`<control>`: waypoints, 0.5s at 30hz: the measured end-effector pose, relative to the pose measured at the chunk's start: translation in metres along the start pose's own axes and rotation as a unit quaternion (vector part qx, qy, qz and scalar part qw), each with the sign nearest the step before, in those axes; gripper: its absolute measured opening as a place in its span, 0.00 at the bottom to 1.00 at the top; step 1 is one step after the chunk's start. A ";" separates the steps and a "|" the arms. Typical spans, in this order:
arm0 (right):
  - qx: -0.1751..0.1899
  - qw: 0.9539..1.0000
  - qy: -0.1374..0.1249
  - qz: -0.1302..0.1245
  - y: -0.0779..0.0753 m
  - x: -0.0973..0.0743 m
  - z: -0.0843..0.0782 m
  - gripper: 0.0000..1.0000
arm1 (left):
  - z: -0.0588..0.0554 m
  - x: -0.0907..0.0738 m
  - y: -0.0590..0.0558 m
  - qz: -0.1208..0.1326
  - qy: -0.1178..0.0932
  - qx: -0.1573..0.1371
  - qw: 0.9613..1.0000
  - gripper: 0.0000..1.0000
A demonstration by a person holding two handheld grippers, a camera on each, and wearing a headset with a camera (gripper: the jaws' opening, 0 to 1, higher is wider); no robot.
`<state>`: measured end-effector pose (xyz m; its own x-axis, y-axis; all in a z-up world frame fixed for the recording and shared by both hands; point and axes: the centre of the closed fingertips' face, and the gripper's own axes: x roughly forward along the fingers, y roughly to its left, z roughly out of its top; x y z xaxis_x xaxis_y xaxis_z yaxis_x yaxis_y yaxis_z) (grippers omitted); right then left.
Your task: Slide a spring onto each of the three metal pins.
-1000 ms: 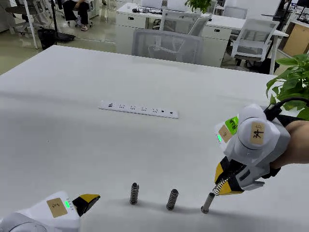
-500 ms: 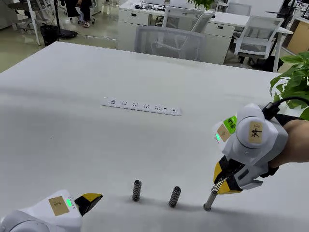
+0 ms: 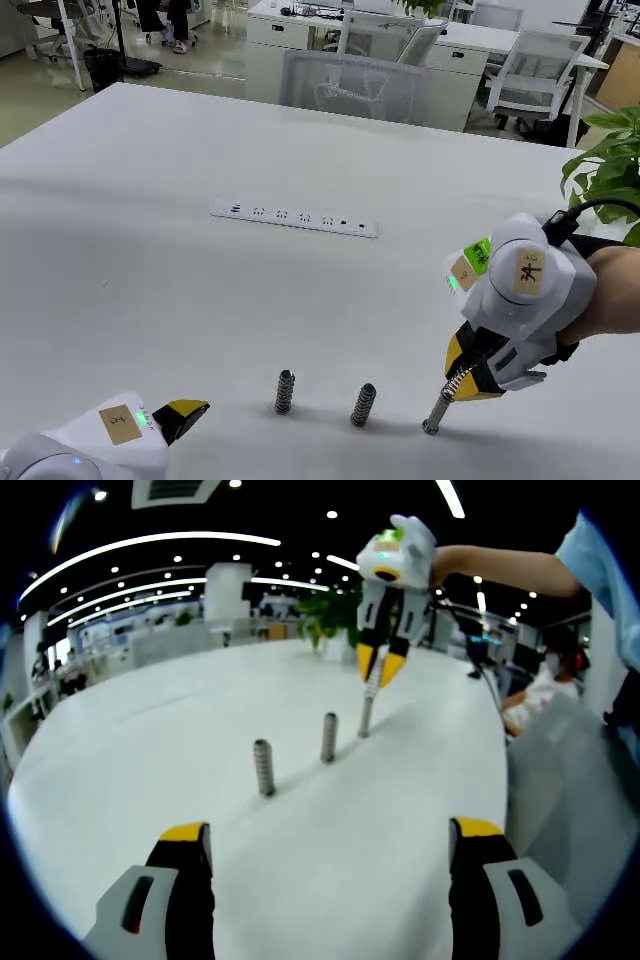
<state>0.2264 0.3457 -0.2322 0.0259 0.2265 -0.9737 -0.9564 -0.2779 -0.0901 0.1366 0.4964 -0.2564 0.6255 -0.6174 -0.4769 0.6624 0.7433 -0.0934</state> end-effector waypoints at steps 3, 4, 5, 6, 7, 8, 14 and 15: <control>-0.001 1.000 0.001 0.001 0.000 0.001 0.000 0.13 | -0.001 0.000 0.000 0.000 0.001 -0.001 1.000 0.99; -0.003 1.000 0.003 0.000 0.000 0.001 0.000 0.13 | -0.002 0.000 0.000 0.000 0.001 -0.001 1.000 0.99; -0.004 1.000 0.004 0.000 0.000 0.002 0.000 0.13 | -0.002 0.000 0.000 0.000 0.001 -0.001 1.000 0.99; -0.004 1.000 0.005 0.001 0.000 0.003 -0.001 0.13 | -0.002 0.000 0.000 -0.001 0.001 -0.002 1.000 0.99; -0.006 1.000 0.007 0.001 0.000 0.003 -0.001 0.13 | -0.002 0.000 -0.001 -0.001 0.001 -0.003 1.000 0.99; -0.006 1.000 0.008 0.002 0.000 0.004 -0.001 0.13 | -0.002 0.000 -0.001 -0.001 0.001 -0.003 1.000 0.99; -0.006 1.000 0.014 0.007 0.000 0.010 -0.003 0.13 | -0.003 0.000 -0.001 -0.002 0.003 -0.004 1.000 0.98; -0.008 1.000 0.015 0.007 0.000 0.011 -0.003 0.13 | -0.004 0.000 -0.001 -0.002 0.003 -0.004 1.000 0.98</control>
<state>0.2277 0.3456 -0.2434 0.0207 0.1939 -0.9808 -0.9522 -0.2952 -0.0784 0.1346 0.4964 -0.2595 0.6202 -0.6196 -0.4811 0.6617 0.7426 -0.1035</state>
